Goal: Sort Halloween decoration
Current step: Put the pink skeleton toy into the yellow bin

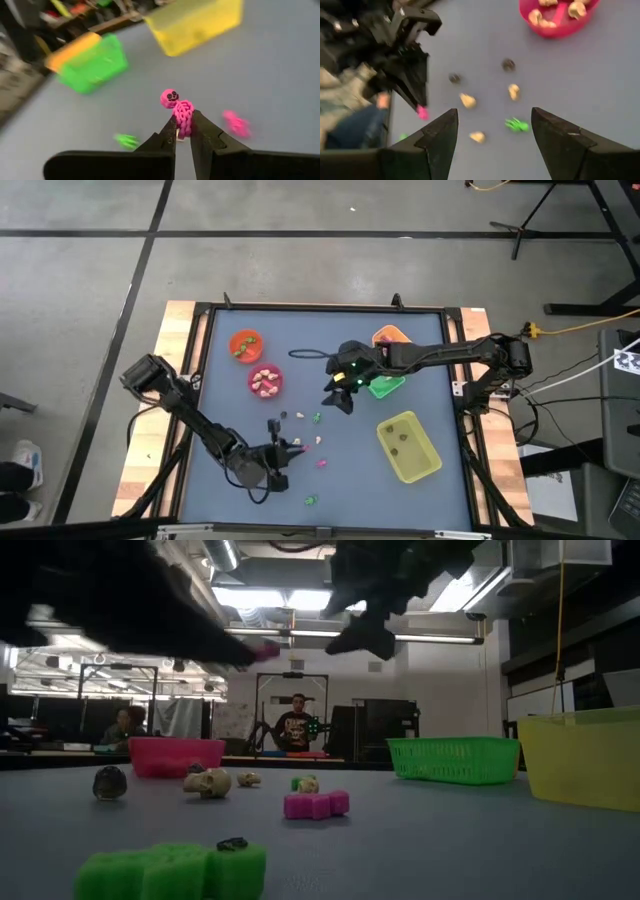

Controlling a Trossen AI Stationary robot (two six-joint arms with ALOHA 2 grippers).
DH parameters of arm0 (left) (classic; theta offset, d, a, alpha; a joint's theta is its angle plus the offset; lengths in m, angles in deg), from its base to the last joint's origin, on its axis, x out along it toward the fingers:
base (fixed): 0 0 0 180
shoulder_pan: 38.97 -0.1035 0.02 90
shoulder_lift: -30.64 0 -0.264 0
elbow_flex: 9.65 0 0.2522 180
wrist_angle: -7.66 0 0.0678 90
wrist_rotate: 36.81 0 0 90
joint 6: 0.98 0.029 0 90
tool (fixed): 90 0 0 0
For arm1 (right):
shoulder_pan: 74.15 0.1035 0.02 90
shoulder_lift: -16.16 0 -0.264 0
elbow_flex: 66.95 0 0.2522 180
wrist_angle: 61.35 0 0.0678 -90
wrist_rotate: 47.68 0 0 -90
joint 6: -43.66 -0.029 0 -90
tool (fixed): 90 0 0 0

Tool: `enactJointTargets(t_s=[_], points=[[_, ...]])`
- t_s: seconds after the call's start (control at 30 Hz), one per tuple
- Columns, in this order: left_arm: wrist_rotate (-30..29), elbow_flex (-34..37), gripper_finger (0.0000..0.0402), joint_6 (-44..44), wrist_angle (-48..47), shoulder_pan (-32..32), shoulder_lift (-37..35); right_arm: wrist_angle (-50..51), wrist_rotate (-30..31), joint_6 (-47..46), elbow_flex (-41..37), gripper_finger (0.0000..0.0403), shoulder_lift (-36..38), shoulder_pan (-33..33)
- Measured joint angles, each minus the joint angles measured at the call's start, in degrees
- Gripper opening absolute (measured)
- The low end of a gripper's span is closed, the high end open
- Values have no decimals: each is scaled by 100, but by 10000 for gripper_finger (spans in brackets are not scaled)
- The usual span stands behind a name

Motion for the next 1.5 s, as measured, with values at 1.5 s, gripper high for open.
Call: enactJointTargets(t_s=[1.5], points=[[-798, -11, 16, 2478, 1820, -1461, -326, -507, -379, -1123, -2, 132, 0, -2]])
